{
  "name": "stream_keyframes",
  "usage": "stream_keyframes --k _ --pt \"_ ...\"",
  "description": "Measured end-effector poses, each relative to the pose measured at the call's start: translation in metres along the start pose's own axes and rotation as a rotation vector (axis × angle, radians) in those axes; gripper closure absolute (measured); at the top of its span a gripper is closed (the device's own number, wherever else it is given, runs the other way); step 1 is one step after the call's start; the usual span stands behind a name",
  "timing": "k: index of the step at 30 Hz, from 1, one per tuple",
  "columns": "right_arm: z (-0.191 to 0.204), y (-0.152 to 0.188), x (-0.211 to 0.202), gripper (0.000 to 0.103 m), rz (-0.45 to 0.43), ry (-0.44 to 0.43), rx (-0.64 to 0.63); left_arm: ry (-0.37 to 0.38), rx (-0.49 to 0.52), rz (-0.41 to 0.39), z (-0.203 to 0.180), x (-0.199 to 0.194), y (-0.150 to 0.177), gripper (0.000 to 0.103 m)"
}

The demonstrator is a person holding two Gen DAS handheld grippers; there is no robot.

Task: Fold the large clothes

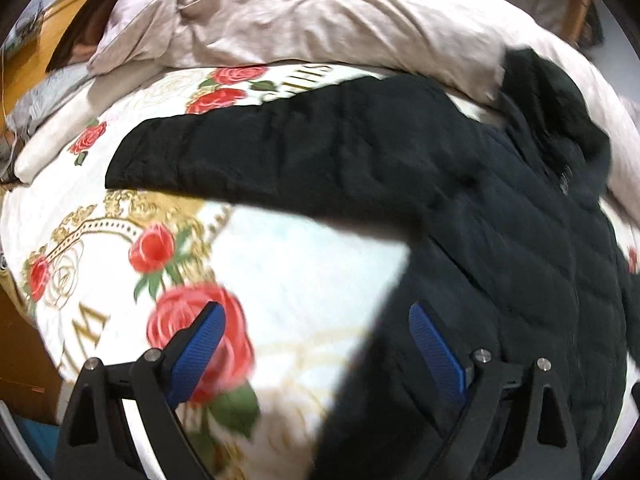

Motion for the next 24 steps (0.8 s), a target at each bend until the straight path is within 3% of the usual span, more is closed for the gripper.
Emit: stream_keyframes --k 9,16,19,21,24 --pt "0.017 -0.004 0.051 0.012 0.086 -0.068 -0.02 -0.031 -0.17 0.023 0.063 0.067 -0.041 0.011" --pt "0.009 0.001 0.073 0.012 0.135 -0.037 0.009 -0.026 -0.321 -0.011 0.105 0.104 -0.062 0.013" --pt "0.004 0.002 0.078 0.012 0.145 -0.02 0.02 -0.033 -0.324 -0.045 0.11 0.111 -0.072 0.013" --pt "0.0 0.004 0.08 0.012 0.155 -0.011 0.033 -0.054 -0.305 -0.065 0.111 0.115 -0.079 0.019" --pt "-0.006 0.005 0.079 0.012 0.157 0.003 0.04 -0.077 -0.268 -0.078 0.109 0.115 -0.086 0.042"
Point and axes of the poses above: each gripper's, at about its wrist camera, not at the fingertips, and x roughly the way its jaws point, z to its left, y to its underside, the point moved 9 cm from there along x, roughly the way its jaws point, and after that the axes turned 4 degrees about -z, right-handed, at the moved point
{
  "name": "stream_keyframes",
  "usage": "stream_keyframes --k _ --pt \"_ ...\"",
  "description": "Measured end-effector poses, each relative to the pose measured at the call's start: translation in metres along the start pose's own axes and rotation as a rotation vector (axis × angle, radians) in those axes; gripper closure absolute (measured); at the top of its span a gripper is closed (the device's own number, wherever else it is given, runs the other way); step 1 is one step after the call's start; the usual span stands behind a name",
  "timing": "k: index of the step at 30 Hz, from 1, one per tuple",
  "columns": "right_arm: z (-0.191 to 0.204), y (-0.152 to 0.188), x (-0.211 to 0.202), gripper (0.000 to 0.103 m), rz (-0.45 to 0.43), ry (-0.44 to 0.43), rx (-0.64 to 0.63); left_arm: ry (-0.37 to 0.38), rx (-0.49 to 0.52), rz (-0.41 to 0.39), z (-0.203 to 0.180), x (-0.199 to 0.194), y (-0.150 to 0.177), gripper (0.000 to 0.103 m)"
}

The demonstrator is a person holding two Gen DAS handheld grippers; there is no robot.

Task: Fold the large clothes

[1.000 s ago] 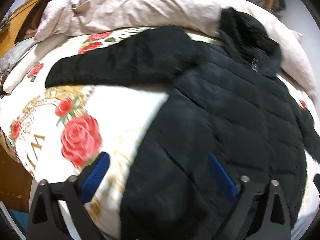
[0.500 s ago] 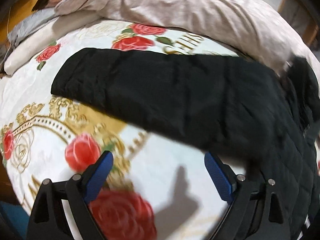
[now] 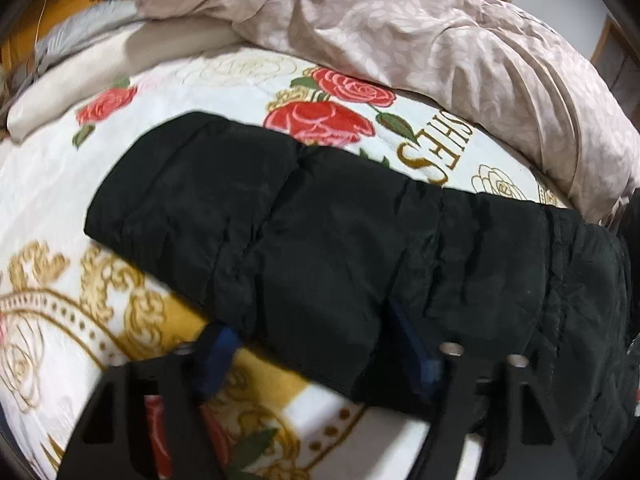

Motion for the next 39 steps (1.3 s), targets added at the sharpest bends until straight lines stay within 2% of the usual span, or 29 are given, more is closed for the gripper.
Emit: stream_keyframes --k 2,5,10,15,21,25,28,34,37,39 --pt "-0.004 0.002 -0.004 0.012 -0.007 0.011 -0.003 0.009 0.014 0.0 -0.005 -0.006 -0.004 0.065" --pt "-0.013 0.005 -0.013 0.012 -0.019 0.032 0.01 0.023 0.056 -0.029 -0.016 -0.026 -0.014 0.08" --pt "-0.028 0.01 -0.038 0.012 -0.047 0.047 0.045 0.091 0.11 -0.095 -0.044 -0.085 -0.032 0.084" --pt "-0.043 0.014 -0.069 0.012 -0.093 0.079 0.053 0.204 0.18 -0.178 -0.091 -0.159 -0.051 0.085" --pt "-0.07 0.019 -0.105 0.012 -0.163 0.1 0.112 0.356 0.319 -0.208 -0.179 -0.233 -0.042 0.085" --pt "-0.091 0.023 -0.12 0.012 -0.187 0.091 0.159 0.465 0.443 -0.181 -0.251 -0.264 -0.004 0.085" --pt "-0.104 0.03 -0.125 0.012 -0.196 0.078 0.198 0.518 0.524 -0.143 -0.299 -0.269 0.031 0.084" --pt "-0.132 0.046 -0.116 0.012 -0.178 0.062 0.264 0.563 0.657 -0.023 -0.381 -0.238 0.109 0.082" --pt "-0.148 0.055 -0.107 0.012 -0.159 0.051 0.299 0.584 0.701 0.023 -0.404 -0.223 0.147 0.081" --pt "-0.155 0.061 -0.1 0.012 -0.147 0.047 0.318 0.6 0.722 0.055 -0.411 -0.214 0.17 0.074"
Point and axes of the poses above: each gripper's, at about its wrist camera, not at the fingertips, and x roughly the way its jaws point, z to its left, y to its underside, the point moved 9 cm from there along x, roughly the way its jaws point, and after that the axes turned 4 degrees about -z, right-handed, at the moved point
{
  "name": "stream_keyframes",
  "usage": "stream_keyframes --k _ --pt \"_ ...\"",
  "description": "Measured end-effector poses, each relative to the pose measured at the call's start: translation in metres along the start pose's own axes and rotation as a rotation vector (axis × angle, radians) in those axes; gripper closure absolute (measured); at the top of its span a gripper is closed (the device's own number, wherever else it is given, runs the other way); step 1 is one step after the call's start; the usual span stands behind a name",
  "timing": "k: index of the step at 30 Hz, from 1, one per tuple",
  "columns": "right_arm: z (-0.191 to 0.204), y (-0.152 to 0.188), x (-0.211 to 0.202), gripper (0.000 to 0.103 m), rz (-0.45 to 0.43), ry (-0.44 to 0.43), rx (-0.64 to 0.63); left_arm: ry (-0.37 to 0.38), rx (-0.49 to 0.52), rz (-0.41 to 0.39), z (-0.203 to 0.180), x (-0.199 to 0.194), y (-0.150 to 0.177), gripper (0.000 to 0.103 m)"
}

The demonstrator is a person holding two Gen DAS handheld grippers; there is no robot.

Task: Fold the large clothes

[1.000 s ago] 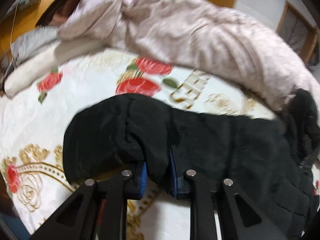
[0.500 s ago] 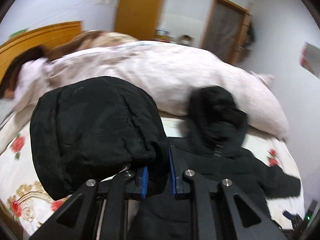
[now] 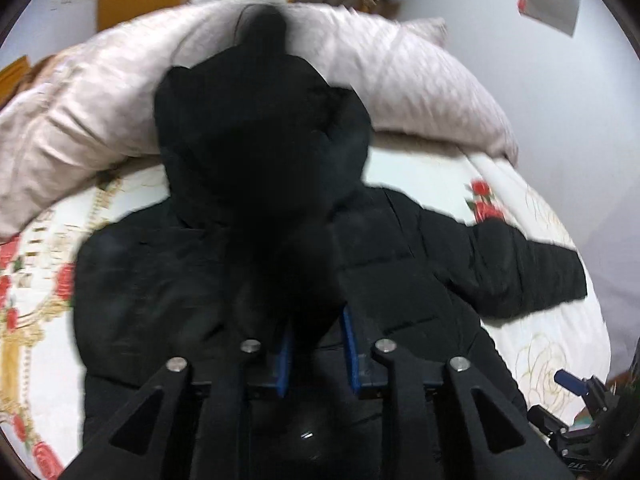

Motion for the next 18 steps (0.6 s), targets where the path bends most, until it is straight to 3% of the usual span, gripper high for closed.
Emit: stream_keyframes --k 5,8,11,15,18 --pt "-0.015 0.001 0.012 0.012 0.012 0.004 0.036 0.093 0.001 0.04 -0.033 0.03 0.016 0.041" --pt "-0.016 -0.009 0.01 0.012 -0.009 -0.001 0.043 0.151 -0.011 0.033 -0.049 0.029 0.014 0.03" --pt "-0.008 -0.024 0.01 0.012 -0.032 -0.014 0.037 0.203 -0.044 0.01 -0.054 0.013 0.01 0.028" --pt "0.022 -0.049 0.022 0.013 -0.042 -0.055 -0.003 0.134 -0.055 -0.052 -0.013 -0.006 -0.003 0.027" --pt "0.051 -0.066 0.045 0.038 -0.035 -0.083 -0.049 -0.002 -0.107 -0.047 0.057 -0.004 -0.006 0.028"
Point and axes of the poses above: each gripper's, at about its wrist camera, not at the fingertips, and x roughly the way its jaws point, z to its left, y to its underside, the point moved 9 cm from there along x, roughly the way its jaws point, and after that the axes turned 4 degrees about -z, right-handed, at the moved point
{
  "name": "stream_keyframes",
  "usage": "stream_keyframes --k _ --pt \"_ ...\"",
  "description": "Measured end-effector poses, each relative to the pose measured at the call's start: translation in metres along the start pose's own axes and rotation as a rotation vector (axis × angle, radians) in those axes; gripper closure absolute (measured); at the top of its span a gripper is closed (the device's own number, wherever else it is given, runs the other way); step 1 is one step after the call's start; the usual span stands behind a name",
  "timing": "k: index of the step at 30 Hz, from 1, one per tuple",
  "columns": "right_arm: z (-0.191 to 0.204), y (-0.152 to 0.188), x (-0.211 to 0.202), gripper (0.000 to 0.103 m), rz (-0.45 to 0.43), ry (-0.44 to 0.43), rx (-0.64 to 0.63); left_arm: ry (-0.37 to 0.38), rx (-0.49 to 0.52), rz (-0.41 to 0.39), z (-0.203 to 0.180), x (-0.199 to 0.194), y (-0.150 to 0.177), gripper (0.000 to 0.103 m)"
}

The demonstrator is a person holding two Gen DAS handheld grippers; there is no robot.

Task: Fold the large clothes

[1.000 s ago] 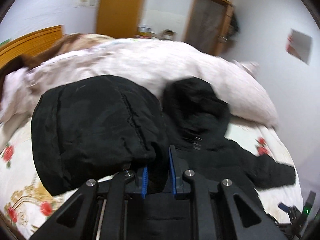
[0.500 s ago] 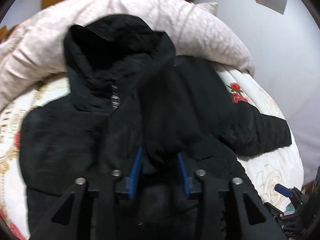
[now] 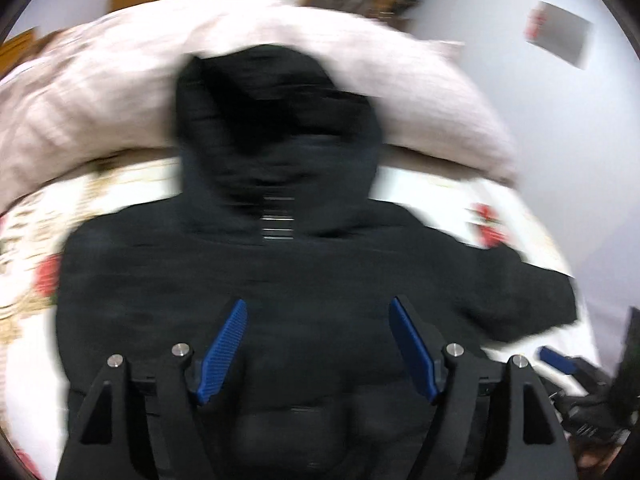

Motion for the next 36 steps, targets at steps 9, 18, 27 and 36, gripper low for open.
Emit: stream_keyframes --k 9,18,27,36 --pt "0.034 -0.029 0.131 0.057 0.108 0.013 -0.098 -0.22 -0.168 0.046 0.151 0.04 0.013 0.04" --pt "0.03 -0.054 0.12 0.057 0.052 0.024 -0.102 -0.168 -0.118 0.009 0.145 0.031 0.007 0.037" --pt "0.026 -0.052 0.169 0.057 0.097 0.042 -0.117 -0.24 -0.117 -0.011 0.186 0.059 -0.002 0.035" --pt "0.027 -0.06 0.135 0.056 0.065 0.08 -0.157 -0.268 -0.117 -0.005 0.175 0.045 -0.005 0.036"
Point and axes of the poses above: each gripper's, at about its wrist camera, not at the fingertips, and x roughly the way its jaws point, z to its left, y to its underside, the point moved 9 cm from there along x, roughly the way its jaws point, and after that the axes turned 4 degrees about -z, right-handed, at the moved point
